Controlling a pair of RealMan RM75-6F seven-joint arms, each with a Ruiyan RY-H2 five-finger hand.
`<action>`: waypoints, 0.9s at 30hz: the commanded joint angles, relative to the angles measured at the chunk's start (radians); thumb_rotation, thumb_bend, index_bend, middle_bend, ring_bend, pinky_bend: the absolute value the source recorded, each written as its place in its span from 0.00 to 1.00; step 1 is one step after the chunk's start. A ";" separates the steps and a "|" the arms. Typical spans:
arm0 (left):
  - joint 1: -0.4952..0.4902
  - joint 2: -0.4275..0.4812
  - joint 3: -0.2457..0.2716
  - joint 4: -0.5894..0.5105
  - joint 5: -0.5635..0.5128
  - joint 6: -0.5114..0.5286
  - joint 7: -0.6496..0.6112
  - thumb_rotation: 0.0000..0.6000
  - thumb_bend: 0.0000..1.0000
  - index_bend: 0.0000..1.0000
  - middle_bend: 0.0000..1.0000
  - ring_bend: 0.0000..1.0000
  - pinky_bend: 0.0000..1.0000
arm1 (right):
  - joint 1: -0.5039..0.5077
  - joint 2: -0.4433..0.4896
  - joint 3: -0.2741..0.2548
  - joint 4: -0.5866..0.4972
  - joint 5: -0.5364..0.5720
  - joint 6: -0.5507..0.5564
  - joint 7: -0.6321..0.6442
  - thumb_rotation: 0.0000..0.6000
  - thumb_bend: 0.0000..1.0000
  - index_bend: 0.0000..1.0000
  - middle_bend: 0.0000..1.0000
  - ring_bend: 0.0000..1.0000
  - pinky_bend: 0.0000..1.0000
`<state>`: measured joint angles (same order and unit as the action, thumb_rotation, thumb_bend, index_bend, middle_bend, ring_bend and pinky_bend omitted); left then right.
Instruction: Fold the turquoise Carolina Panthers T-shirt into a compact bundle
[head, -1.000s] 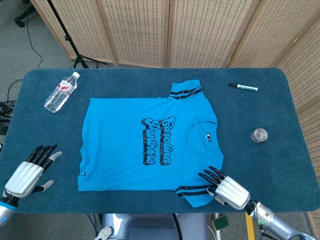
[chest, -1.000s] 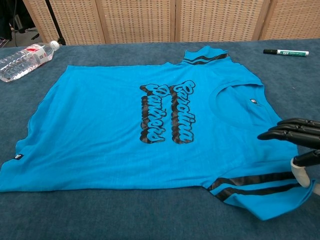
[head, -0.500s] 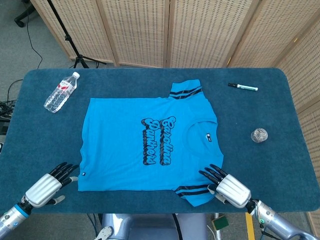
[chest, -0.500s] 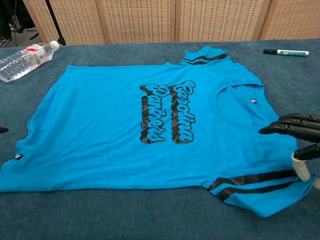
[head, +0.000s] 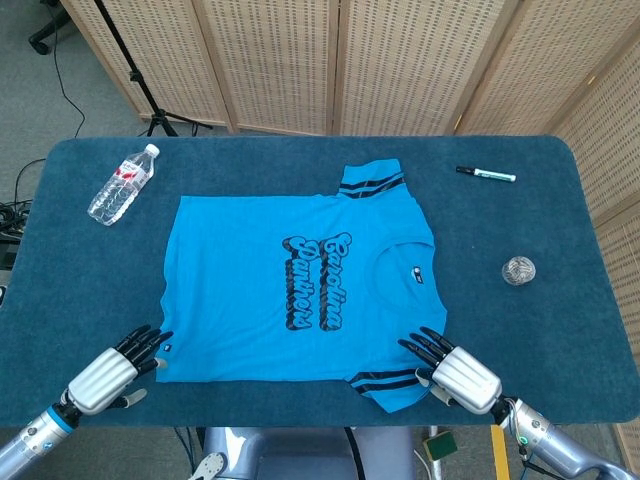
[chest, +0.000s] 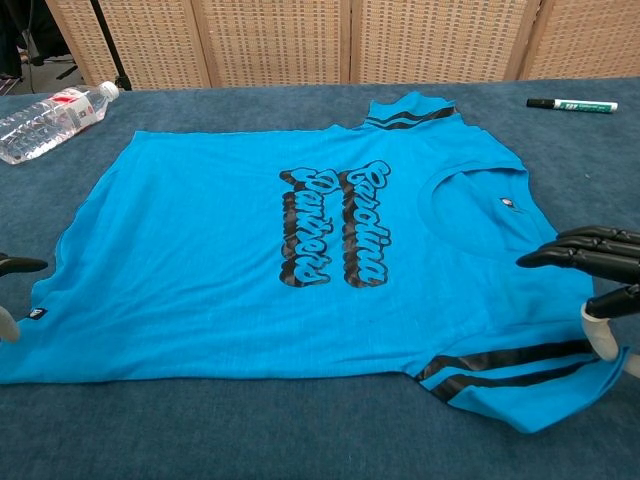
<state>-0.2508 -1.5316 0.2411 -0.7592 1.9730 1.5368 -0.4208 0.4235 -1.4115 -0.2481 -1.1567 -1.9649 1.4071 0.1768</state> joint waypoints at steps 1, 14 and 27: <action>-0.003 -0.015 0.003 0.018 -0.003 0.004 0.003 1.00 0.25 0.38 0.00 0.00 0.00 | 0.000 0.000 0.001 0.000 0.001 0.000 0.001 1.00 0.52 0.63 0.07 0.00 0.00; -0.007 -0.095 0.010 0.115 -0.020 0.024 -0.036 1.00 0.25 0.42 0.00 0.00 0.00 | 0.001 0.003 0.001 -0.001 0.001 0.002 0.005 1.00 0.52 0.64 0.07 0.00 0.00; -0.015 -0.146 0.014 0.180 -0.044 0.025 -0.062 1.00 0.29 0.43 0.00 0.00 0.00 | 0.000 0.002 0.001 0.005 0.005 -0.004 0.007 1.00 0.52 0.64 0.07 0.00 0.00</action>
<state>-0.2650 -1.6746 0.2544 -0.5828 1.9317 1.5636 -0.4800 0.4236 -1.4094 -0.2459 -1.1515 -1.9591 1.4035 0.1840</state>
